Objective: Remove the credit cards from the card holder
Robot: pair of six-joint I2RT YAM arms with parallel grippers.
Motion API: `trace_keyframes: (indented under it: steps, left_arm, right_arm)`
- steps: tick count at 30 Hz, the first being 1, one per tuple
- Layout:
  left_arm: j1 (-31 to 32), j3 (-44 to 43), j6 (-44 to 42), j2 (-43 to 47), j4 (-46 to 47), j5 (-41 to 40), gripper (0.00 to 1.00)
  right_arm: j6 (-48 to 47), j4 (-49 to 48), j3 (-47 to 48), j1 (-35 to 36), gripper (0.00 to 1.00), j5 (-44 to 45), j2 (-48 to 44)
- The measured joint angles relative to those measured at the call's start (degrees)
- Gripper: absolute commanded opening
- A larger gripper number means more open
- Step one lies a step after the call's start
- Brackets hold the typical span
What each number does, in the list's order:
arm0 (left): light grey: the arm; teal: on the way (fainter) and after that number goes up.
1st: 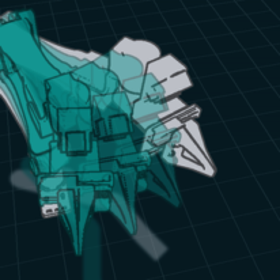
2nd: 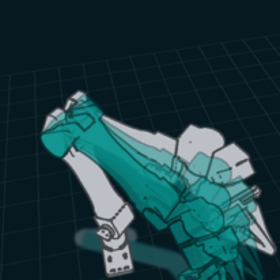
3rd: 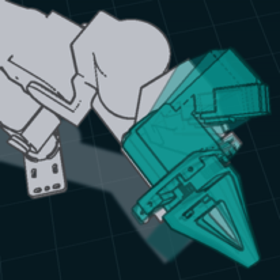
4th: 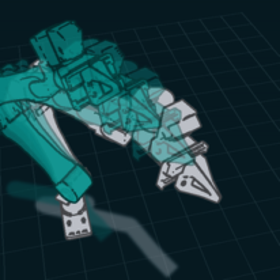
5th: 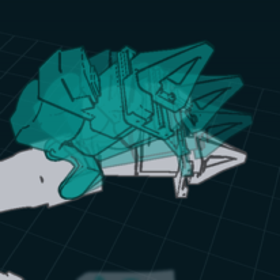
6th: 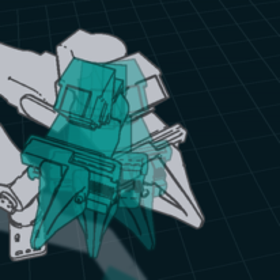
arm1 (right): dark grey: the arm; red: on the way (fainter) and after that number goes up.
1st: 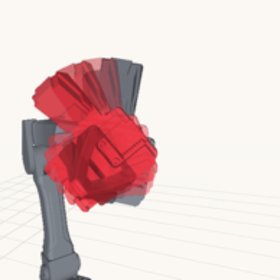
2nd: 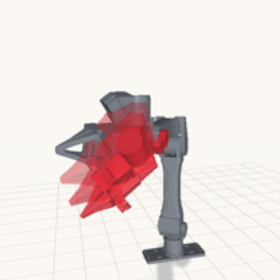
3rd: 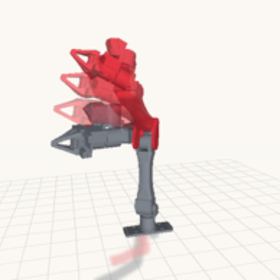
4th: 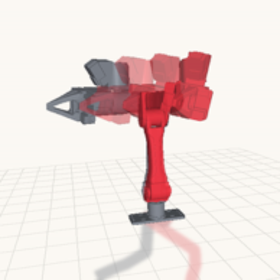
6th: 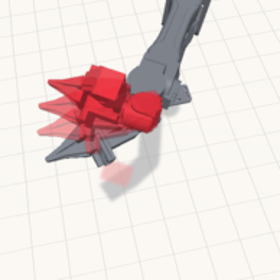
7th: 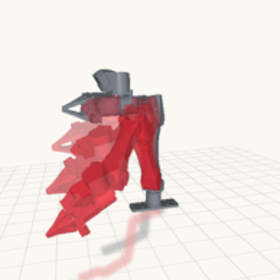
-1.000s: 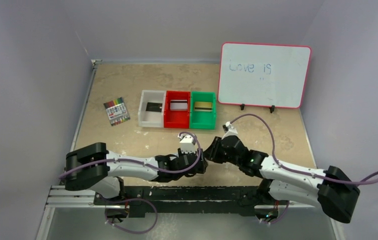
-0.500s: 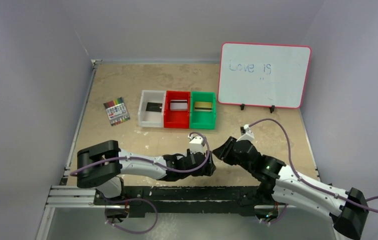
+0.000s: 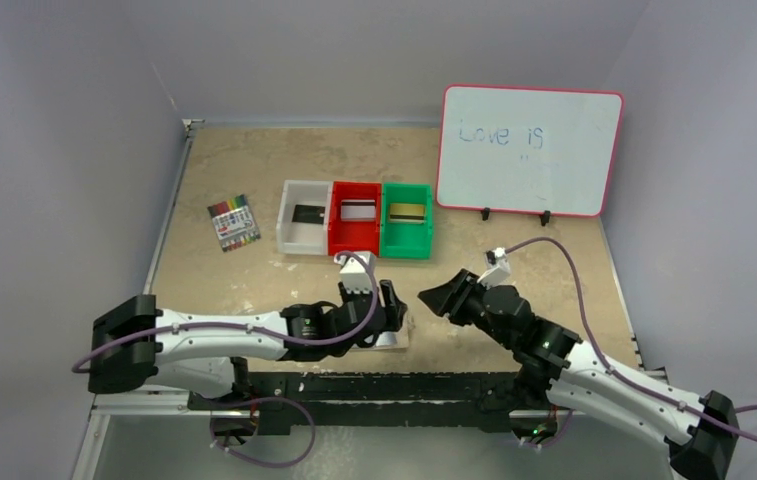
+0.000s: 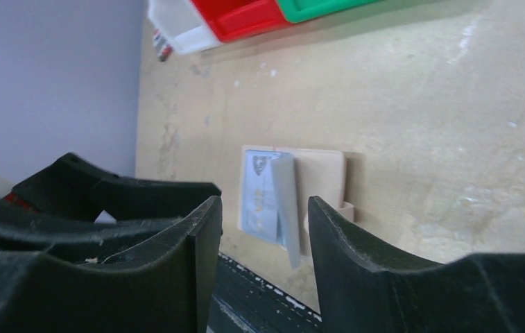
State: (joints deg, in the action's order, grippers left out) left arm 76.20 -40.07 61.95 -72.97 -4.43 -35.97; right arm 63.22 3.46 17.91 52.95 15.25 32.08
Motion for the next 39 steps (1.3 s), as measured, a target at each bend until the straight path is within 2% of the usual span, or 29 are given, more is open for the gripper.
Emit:
trace_keyframes:
  steps: [4, 7, 10, 12, 16, 20, 26, 33, 39]
  left_arm:
    - [0.0, 1.16, 2.25, 3.43, -5.01, -4.96, 0.64]
    - [0.0, 1.42, 6.54, 4.55, -10.78, -8.98, 0.68]
    - [-0.02, 1.42, 11.19, 4.37, -17.7, -12.04, 0.68]
    - [-0.02, 1.42, 13.51, 3.89, -21.2, -13.18, 0.68]
    - [-0.02, 1.42, 16.41, 2.67, -25.42, -13.99, 0.67]
    - [-0.02, 1.42, 17.99, 2.25, -27.78, -14.21, 0.66]
    - [-0.02, 2.51, 18.58, 2.25, -28.24, -14.25, 0.65]
    - [-0.57, 4.17, 17.86, 2.25, -25.57, -13.33, 0.7]
    - [-6.78, 8.44, 13.38, 2.43, -16.0, -5.03, 0.6]
  right_arm:
    - [-2.71, -8.79, -2.95, -0.02, 0.51, -4.85, -0.57]
    - [-3.78, -16.61, -4.35, -0.02, 0.49, -10.34, 2.49]
    - [-5.29, -22.93, -4.04, -0.02, 0.36, -14.1, 9.35]
    - [-6.4, -25.42, -2.49, -0.02, 0.33, -16.83, 15.93]
    - [-7.78, -28.87, 1.6, -0.02, 0.33, -21.0, 29.24]
    - [-8.81, -31.26, 4.33, -0.02, 0.33, -23.23, 36.81]
    - [-10.64, -30.8, 8.98, -0.02, 0.33, -24.24, 44.63]
    - [-10.08, -30.6, 8.74, -0.02, 0.32, -24.44, 50.99]
    - [-7.87, -37.0, 6.47, -0.02, 0.27, -26.95, 55.65]
